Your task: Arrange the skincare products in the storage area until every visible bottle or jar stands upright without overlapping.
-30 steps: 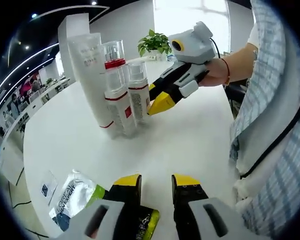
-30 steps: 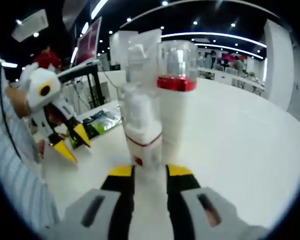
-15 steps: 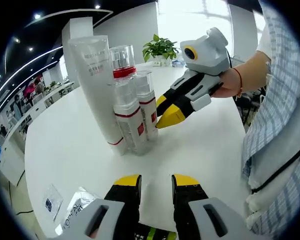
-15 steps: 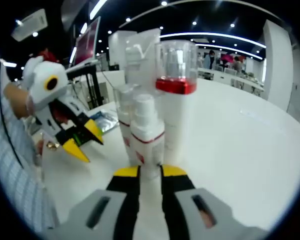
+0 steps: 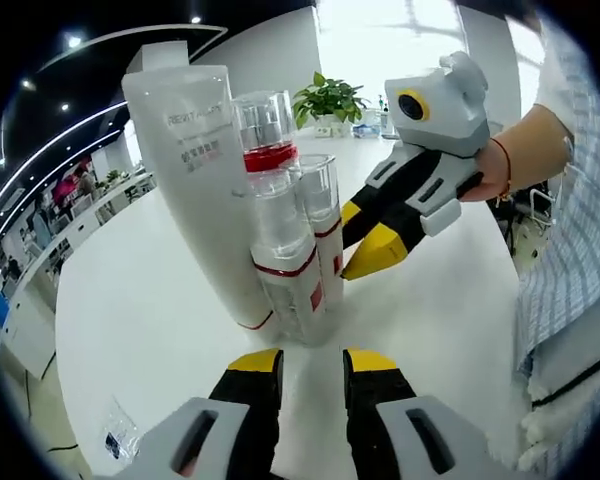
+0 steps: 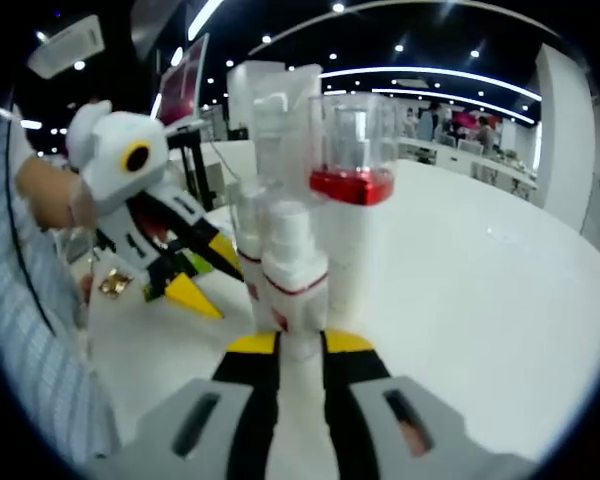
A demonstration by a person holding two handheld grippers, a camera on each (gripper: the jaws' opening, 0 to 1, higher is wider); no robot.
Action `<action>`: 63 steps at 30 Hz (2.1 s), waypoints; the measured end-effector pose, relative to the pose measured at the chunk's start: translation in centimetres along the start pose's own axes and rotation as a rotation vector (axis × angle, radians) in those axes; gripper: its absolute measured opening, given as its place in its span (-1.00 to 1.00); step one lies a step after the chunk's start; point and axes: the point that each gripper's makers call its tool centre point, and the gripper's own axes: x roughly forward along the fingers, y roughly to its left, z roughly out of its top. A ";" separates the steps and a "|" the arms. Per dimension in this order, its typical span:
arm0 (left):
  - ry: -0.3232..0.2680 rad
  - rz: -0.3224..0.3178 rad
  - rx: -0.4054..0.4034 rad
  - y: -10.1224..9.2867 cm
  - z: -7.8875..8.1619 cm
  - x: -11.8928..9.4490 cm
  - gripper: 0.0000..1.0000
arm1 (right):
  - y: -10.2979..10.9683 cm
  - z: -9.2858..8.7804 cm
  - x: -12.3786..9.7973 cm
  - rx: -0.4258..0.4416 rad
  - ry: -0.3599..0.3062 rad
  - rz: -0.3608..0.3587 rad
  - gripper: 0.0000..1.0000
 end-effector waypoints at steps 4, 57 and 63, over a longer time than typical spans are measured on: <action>0.009 0.017 0.013 0.4 0.3 0.5 -0.54 | 0.1 0.4 -0.1 -0.016 -0.002 0.037 -0.72; 0.087 0.125 -0.073 -0.3 0.3 2.6 -0.63 | -0.1 1.1 -0.7 -0.065 0.012 0.127 -0.68; 0.089 0.131 -0.074 -0.4 0.3 2.5 -0.63 | 0.1 1.2 -0.6 -0.072 0.012 0.141 -0.68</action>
